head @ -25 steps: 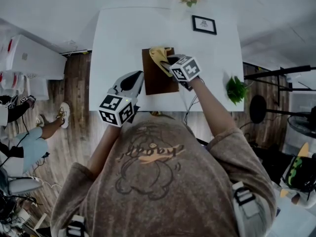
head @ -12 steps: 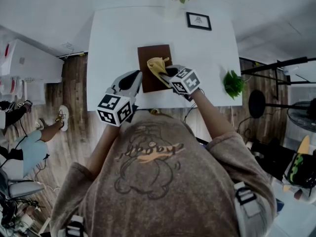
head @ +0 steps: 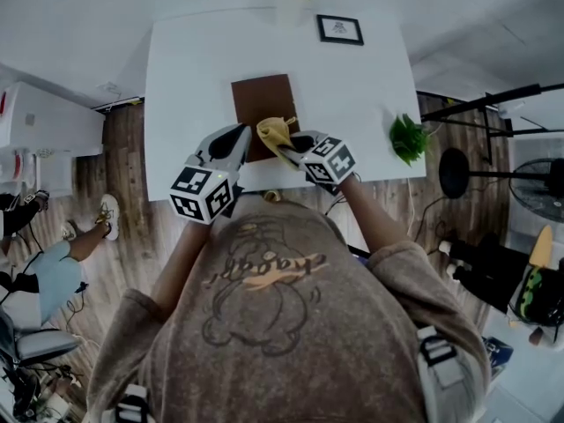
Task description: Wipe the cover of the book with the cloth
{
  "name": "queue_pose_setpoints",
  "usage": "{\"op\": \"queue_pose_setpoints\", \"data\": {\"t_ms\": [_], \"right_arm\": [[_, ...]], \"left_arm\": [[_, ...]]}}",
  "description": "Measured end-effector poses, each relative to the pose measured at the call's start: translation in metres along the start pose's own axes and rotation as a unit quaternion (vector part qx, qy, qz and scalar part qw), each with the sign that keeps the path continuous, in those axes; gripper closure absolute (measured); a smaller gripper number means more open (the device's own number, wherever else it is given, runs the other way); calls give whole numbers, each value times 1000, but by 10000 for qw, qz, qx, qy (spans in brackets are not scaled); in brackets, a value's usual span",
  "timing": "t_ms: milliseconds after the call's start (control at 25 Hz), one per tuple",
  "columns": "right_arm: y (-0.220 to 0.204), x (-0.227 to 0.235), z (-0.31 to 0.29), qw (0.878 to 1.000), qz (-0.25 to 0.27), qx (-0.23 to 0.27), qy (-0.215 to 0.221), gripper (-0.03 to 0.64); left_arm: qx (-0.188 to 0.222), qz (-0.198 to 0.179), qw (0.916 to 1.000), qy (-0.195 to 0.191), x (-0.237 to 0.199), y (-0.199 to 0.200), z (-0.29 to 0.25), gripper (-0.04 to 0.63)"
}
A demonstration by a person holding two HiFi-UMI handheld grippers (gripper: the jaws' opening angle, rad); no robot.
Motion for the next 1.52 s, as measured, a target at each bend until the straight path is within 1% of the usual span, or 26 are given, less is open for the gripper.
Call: {"op": "queue_pose_setpoints", "data": {"t_ms": [200,400,480,640,760,1040,1160,1280,1360,1520], "right_arm": [[-6,-9,9,9997,-68,-104,201,554],[15,1,27,9995,-184,212,128,554],[26,9,34,9991,-238,354,44,554],[53,36,41,9975,-306,577,-262,554],[72,60,41,9963,-257,647,-502,554],[107,110,20,9950,-47,477,-877,554],[116,131,11,9933,-23,409,-1076,554],[125,146,2,9920,-57,430,-1187,554],[128,153,-2,9913,-63,401,-1255,554],[121,161,-14,9909,-53,163,-1338,554]], "left_arm": [[-39,6,9999,-125,6,-2,-5,592],[-36,51,9998,-192,7,-2,-11,591],[-34,69,9997,-223,8,-2,-13,592],[-28,73,9997,-222,5,0,-15,592],[-31,77,9998,-196,1,0,-17,592],[14,139,9999,-53,-11,5,-19,591],[38,160,9999,35,-20,5,-18,592],[67,196,9997,131,-27,5,-14,591],[93,229,9995,205,-31,5,-11,591],[142,288,9988,371,-39,7,-4,592]]}}
Point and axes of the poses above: the fingertips, and each gripper's own axes: z backward along the fingers, x to its right, y out of its top, the point moved 5 cm from there along z, backward along the fingers
